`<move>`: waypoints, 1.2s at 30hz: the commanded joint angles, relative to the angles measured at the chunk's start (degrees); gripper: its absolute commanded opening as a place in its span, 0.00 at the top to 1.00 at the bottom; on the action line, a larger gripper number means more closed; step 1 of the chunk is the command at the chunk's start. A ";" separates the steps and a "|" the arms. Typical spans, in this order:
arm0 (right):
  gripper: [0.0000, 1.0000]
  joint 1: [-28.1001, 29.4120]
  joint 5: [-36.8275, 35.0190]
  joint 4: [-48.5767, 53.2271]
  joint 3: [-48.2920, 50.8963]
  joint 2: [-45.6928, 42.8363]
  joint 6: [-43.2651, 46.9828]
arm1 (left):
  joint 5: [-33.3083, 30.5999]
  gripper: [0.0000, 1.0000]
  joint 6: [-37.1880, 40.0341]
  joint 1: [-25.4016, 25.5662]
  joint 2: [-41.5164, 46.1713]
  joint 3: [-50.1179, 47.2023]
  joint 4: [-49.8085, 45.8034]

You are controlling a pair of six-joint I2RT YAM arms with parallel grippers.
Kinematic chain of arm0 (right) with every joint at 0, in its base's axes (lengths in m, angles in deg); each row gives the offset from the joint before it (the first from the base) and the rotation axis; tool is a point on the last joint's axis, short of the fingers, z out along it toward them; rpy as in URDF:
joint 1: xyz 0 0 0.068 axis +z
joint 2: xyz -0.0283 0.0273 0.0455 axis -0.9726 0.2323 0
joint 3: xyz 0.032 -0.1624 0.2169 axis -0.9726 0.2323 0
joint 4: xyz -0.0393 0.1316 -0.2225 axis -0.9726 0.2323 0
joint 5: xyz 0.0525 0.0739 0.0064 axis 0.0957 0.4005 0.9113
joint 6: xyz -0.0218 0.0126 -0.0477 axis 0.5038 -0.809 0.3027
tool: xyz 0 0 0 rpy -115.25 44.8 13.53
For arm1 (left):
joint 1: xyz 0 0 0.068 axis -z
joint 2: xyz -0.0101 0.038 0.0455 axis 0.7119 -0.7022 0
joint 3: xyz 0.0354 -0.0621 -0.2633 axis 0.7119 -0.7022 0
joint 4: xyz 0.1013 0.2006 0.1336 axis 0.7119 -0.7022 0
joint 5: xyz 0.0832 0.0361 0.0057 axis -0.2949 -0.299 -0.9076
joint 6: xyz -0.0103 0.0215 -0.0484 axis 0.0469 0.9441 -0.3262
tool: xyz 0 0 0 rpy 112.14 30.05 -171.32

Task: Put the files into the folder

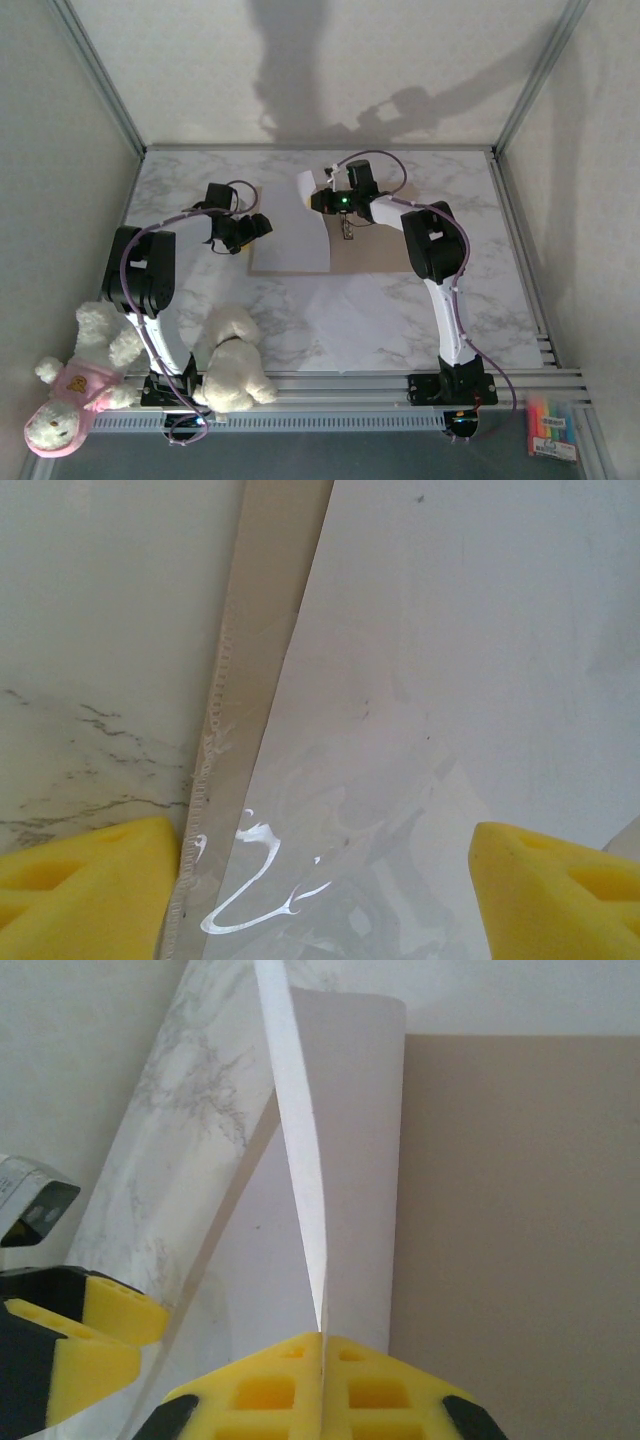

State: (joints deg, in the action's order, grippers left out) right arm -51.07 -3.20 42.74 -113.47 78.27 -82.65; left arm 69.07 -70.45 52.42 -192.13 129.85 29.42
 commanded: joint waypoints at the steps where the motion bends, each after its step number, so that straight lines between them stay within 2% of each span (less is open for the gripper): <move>1: 0.97 -0.13 -1.87 4.40 -2.89 -1.11 4.20 | 0.28 0.23 -0.67 0.08 -0.14 -1.97 -4.13; 22: 0.97 -2.64 3.11 3.20 -4.91 0.02 5.10 | 0.13 0.23 -0.25 0.01 -0.90 -0.94 -4.94; 36: 0.96 -1.35 5.65 -8.77 0.33 0.95 -3.39 | 0.10 0.23 -0.39 0.03 -1.15 -0.71 -5.00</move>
State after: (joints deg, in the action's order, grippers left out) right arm -53.26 1.04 38.41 -114.36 78.27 -83.44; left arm 69.07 -70.43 52.42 -192.10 129.82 29.48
